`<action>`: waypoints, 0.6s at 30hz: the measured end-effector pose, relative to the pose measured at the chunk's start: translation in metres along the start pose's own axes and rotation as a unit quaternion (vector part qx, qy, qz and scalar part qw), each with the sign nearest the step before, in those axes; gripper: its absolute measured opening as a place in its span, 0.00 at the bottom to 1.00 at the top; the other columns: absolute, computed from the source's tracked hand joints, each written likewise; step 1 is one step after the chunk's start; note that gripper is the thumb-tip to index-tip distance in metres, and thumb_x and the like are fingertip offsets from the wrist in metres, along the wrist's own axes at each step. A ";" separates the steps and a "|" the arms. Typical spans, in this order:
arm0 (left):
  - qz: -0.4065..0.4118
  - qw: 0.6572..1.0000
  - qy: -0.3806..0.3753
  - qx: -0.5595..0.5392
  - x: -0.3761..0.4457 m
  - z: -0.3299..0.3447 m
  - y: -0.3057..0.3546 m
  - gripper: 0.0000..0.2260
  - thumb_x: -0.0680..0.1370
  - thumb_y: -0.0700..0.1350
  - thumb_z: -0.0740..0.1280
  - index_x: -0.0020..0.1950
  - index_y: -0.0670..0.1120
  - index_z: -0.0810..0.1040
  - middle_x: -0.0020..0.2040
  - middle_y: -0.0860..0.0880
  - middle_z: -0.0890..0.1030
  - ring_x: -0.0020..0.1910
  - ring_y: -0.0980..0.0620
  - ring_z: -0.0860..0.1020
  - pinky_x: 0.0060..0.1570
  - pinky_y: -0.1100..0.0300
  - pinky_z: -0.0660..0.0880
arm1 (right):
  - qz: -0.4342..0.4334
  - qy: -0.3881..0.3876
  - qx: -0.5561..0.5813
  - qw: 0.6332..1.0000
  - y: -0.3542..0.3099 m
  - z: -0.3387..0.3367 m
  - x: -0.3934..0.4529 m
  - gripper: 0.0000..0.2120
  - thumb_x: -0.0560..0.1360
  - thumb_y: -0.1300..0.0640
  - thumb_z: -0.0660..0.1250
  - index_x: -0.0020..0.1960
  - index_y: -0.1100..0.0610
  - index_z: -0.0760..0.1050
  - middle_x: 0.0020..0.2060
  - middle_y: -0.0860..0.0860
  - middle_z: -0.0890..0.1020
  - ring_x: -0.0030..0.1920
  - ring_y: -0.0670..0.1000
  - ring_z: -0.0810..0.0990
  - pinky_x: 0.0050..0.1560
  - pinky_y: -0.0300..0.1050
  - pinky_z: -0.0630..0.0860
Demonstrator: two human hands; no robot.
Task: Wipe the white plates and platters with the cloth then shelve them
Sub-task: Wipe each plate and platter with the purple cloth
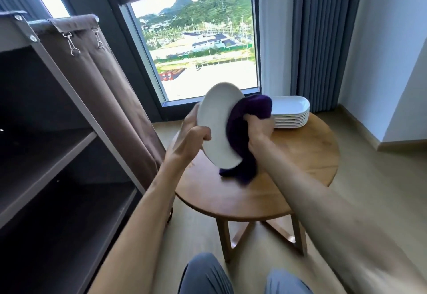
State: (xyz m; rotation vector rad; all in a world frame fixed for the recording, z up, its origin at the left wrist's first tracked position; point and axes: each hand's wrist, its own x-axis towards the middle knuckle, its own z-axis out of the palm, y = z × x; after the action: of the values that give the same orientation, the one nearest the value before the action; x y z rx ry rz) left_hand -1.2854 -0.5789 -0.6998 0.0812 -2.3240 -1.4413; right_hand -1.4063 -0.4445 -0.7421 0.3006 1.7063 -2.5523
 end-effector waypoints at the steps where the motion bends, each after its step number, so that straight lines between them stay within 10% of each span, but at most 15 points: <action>1: -0.014 1.000 -0.011 0.009 -0.003 0.001 -0.001 0.29 0.58 0.51 0.64 0.59 0.59 0.77 0.46 0.53 0.80 0.47 0.43 0.77 0.40 0.46 0.72 | -0.060 0.004 -0.063 0.996 -0.011 0.004 0.001 0.20 0.68 0.66 0.73 0.59 0.58 0.78 0.49 0.51 0.84 0.48 0.52 0.82 0.54 0.48 0.80; 8: -0.023 0.982 0.015 -0.189 -0.004 0.019 0.005 0.16 0.81 0.56 0.60 0.66 0.55 0.78 0.58 0.46 0.84 0.55 0.44 0.83 0.51 0.43 0.82 | -0.411 -0.025 -0.299 0.861 -0.039 0.036 -0.022 0.20 0.69 0.59 0.74 0.59 0.62 0.74 0.55 0.58 0.76 0.54 0.59 0.76 0.51 0.51 0.76; 15: -0.016 0.959 0.151 -0.240 0.017 0.018 0.018 0.22 0.81 0.59 0.59 0.65 0.45 0.80 0.53 0.46 0.85 0.54 0.48 0.83 0.52 0.54 0.79 | -0.347 -0.356 -0.314 0.809 -0.050 0.032 -0.068 0.15 0.74 0.48 0.63 0.56 0.55 0.73 0.46 0.54 0.80 0.46 0.56 0.80 0.51 0.61 0.77; 18: -0.040 0.954 0.152 -0.257 0.020 0.008 0.016 0.27 0.79 0.61 0.60 0.64 0.42 0.80 0.56 0.40 0.85 0.53 0.47 0.84 0.52 0.54 0.79 | -0.361 -0.299 -0.428 0.773 -0.039 0.027 -0.070 0.27 0.78 0.37 0.49 0.55 0.52 0.81 0.55 0.53 0.77 0.56 0.55 0.74 0.61 0.57 0.69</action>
State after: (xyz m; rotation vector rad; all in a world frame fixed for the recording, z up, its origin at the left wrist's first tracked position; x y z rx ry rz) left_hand -1.3041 -0.5699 -0.6830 0.2307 -1.6649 -1.8789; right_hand -1.3478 -0.4586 -0.6831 -1.2609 2.6577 -1.4544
